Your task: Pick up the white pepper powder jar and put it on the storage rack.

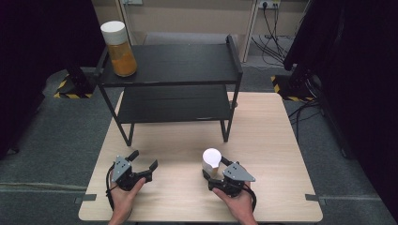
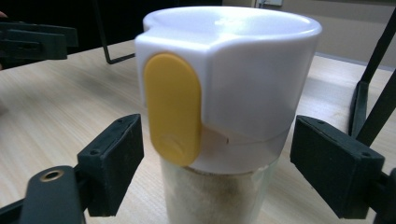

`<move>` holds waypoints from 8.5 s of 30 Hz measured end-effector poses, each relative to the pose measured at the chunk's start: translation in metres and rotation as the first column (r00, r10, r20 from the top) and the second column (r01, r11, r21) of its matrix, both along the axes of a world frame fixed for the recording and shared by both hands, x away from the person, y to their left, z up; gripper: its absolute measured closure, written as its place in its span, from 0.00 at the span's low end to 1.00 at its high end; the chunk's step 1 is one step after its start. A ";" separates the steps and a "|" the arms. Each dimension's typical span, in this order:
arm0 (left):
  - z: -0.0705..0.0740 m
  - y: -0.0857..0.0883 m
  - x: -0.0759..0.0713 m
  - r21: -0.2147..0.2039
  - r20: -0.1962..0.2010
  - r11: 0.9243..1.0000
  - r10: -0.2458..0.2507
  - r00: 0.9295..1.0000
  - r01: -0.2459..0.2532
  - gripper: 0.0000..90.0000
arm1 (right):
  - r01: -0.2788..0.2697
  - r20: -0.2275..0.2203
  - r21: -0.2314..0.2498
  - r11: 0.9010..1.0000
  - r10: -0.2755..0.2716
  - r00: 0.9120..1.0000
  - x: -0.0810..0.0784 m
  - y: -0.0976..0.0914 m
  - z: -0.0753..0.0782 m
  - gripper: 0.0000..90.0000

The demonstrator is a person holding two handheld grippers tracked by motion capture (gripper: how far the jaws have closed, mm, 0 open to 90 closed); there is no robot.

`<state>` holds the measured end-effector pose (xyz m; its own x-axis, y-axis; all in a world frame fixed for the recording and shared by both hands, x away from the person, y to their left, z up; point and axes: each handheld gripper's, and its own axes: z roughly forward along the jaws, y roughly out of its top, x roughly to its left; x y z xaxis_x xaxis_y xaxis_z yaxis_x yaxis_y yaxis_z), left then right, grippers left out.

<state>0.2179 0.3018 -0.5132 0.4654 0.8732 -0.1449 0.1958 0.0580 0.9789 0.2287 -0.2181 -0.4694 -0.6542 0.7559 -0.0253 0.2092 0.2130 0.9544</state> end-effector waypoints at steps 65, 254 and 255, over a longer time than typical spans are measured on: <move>0.000 -0.001 0.000 -0.001 -0.001 1.000 0.005 1.000 -0.005 0.08 | 0.057 0.105 0.033 0.998 -0.060 0.993 0.000 -0.004 0.053 0.34; 0.000 -0.001 0.001 0.000 0.003 1.000 -0.002 1.000 0.002 0.08 | 0.275 0.201 0.166 0.947 -0.306 0.931 0.143 0.078 0.263 0.34; 0.000 -0.001 0.001 0.000 0.003 1.000 -0.003 1.000 0.003 0.08 | 0.274 0.200 0.167 0.947 -0.305 0.931 0.144 0.078 0.262 0.34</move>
<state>0.2193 0.3007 -0.5136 0.4681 0.8720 -0.1435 0.1934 0.0574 0.9794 0.3723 -0.1404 -0.2073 -0.3960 0.9178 -0.0292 0.0234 0.0418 0.9988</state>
